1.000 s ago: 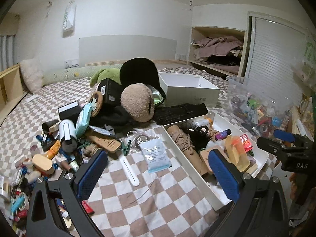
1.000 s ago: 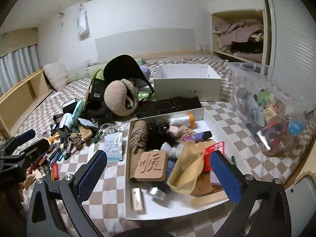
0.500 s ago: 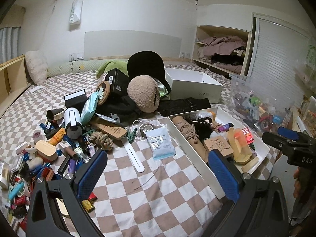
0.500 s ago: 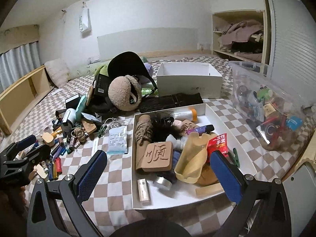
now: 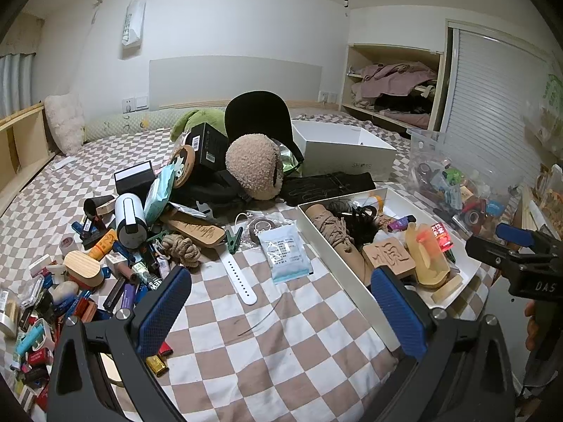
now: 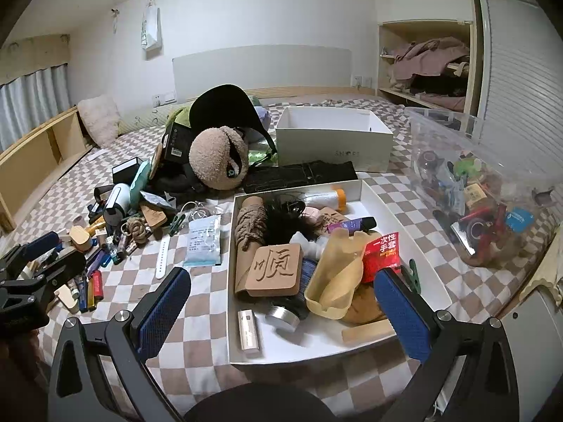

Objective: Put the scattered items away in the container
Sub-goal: 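Withdraw both open tools from the tray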

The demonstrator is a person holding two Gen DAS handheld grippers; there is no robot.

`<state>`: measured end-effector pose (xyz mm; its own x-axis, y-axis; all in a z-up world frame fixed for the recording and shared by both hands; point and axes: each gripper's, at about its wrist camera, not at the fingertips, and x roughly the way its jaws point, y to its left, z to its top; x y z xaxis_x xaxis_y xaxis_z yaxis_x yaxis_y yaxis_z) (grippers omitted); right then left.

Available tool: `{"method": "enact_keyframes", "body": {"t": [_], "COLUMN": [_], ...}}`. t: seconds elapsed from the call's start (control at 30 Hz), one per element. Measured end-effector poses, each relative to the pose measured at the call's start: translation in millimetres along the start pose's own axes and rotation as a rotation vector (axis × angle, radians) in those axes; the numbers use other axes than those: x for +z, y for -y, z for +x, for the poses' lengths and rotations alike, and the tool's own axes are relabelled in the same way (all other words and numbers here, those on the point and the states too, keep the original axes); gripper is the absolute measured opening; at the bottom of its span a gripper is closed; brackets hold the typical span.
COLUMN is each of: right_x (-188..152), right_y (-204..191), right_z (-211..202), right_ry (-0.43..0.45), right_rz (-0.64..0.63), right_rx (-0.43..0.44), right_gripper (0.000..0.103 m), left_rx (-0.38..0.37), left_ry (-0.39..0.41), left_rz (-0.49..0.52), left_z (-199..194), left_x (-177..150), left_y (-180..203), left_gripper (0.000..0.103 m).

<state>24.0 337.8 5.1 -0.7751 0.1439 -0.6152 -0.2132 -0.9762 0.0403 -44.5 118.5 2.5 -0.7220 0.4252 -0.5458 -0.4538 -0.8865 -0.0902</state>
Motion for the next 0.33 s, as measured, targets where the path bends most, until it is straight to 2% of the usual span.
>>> {"method": "enact_keyframes", "body": {"t": [0.33], "right_x": [-0.5], "right_y": [1.0], "right_z": [2.7], "right_ry": [-0.007], "right_rz": [0.002], "right_rx": [-0.002], "right_gripper": [0.103], "left_rx": [-0.01], "left_ry": [0.016], "left_rz": [-0.011], "left_z": [-1.5], "left_x": [1.2], "left_y": [-3.2], "left_gripper": [0.103]}}
